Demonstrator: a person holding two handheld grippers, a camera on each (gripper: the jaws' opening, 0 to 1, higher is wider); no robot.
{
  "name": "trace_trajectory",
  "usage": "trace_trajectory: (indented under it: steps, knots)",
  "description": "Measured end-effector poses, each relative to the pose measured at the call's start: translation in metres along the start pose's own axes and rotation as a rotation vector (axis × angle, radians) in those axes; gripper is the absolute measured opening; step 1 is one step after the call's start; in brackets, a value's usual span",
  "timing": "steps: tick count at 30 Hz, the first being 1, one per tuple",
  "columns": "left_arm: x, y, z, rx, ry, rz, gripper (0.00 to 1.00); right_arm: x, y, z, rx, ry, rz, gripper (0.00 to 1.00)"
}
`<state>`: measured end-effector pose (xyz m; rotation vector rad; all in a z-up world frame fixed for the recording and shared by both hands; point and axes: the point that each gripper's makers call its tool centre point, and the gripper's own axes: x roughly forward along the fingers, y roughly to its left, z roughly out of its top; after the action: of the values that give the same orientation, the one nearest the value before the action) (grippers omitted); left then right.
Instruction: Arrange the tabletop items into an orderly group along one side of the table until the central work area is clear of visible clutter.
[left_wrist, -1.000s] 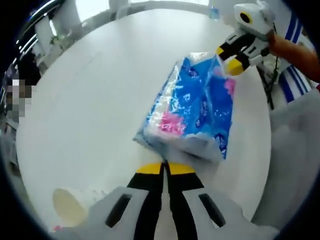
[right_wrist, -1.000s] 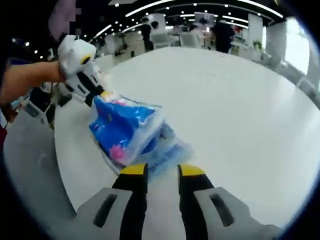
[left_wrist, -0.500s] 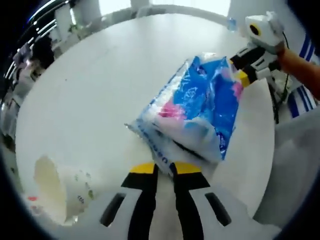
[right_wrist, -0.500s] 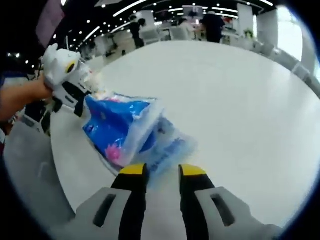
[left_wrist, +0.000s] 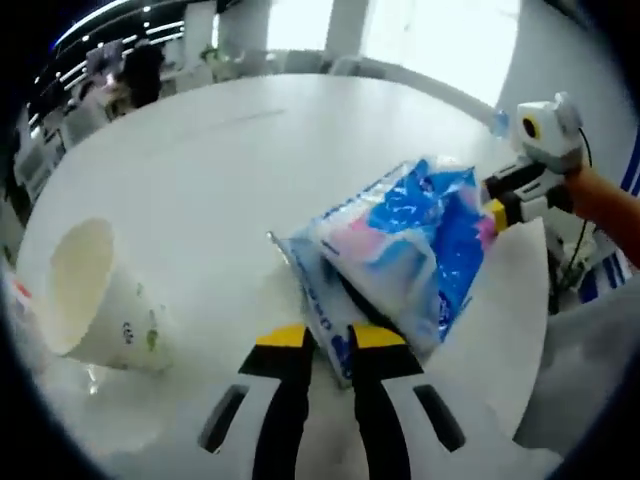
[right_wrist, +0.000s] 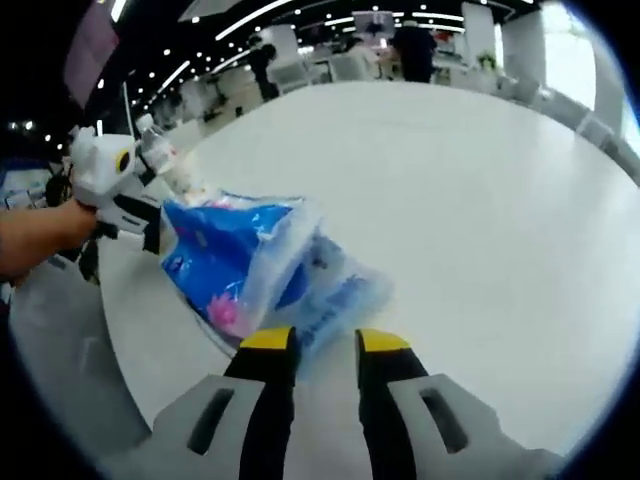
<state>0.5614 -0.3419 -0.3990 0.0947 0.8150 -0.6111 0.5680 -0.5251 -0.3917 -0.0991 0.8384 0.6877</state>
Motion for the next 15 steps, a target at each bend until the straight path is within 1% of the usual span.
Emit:
trace_trajectory:
  steps: [4, 7, 9, 11, 15]
  knots:
    - [0.0005, 0.0003, 0.0003, -0.009, -0.032, 0.029, 0.12, 0.0008, 0.0016, -0.0003, 0.015, 0.0, 0.002, 0.2]
    - [-0.0002, 0.0025, -0.0001, -0.029, -0.056, 0.048, 0.08, 0.0012, 0.0017, -0.0006, 0.028, 0.0, -0.002, 0.17]
    - [-0.0002, 0.0023, 0.0003, -0.032, -0.074, 0.05, 0.06, 0.0019, 0.0016, -0.0013, 0.023, 0.001, -0.007, 0.15]
    - [-0.0006, 0.0015, 0.0011, -0.019, -0.083, 0.056, 0.05, 0.0022, 0.0018, -0.0017, 0.022, 0.002, -0.009, 0.14]
    - [-0.001, 0.0008, 0.0046, 0.003, -0.099, 0.065, 0.01, 0.0028, 0.0019, 0.0001, 0.018, -0.008, -0.016, 0.09]
